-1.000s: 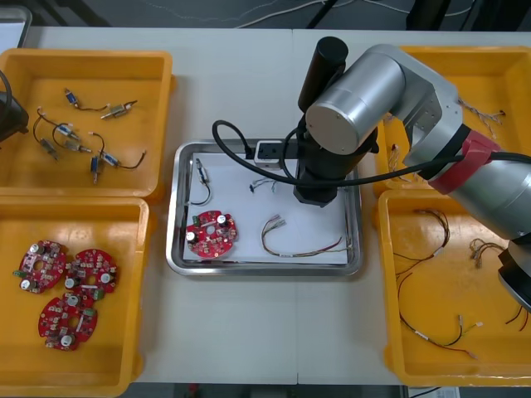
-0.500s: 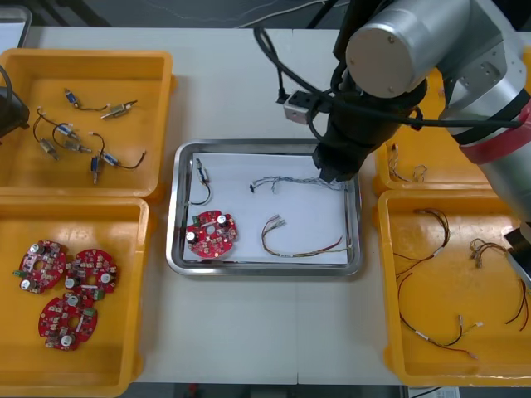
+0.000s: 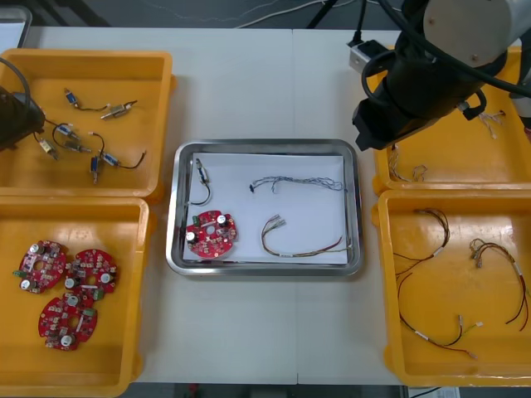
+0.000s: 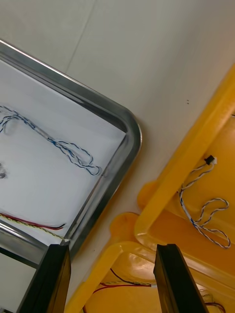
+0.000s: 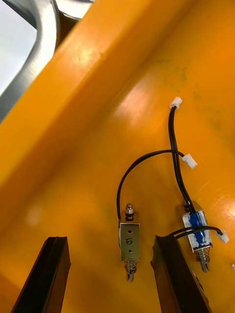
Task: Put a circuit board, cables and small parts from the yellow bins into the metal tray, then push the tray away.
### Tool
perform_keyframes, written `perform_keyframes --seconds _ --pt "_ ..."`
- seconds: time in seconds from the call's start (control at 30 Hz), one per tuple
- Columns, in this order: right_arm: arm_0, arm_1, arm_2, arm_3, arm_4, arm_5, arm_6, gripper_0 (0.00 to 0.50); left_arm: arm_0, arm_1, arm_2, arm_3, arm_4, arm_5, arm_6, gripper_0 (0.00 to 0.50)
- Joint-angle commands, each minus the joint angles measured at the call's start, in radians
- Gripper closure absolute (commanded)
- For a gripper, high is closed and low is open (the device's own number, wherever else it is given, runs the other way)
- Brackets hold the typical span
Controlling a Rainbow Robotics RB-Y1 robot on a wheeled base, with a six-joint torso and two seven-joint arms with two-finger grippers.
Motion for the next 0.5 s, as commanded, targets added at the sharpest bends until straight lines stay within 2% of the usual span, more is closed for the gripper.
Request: perform_keyframes --seconds 0.03,0.5 --pt "0.091 -0.076 -0.081 -0.104 0.024 0.004 -0.096 0.0 -0.054 -0.018 -0.028 0.007 -0.004 -0.016 -0.046 0.0" --pt "0.275 -0.187 -0.227 -0.202 0.009 0.004 -0.128 0.0 -0.055 -0.025 -0.051 0.093 -0.029 -0.128 -0.089 0.0"
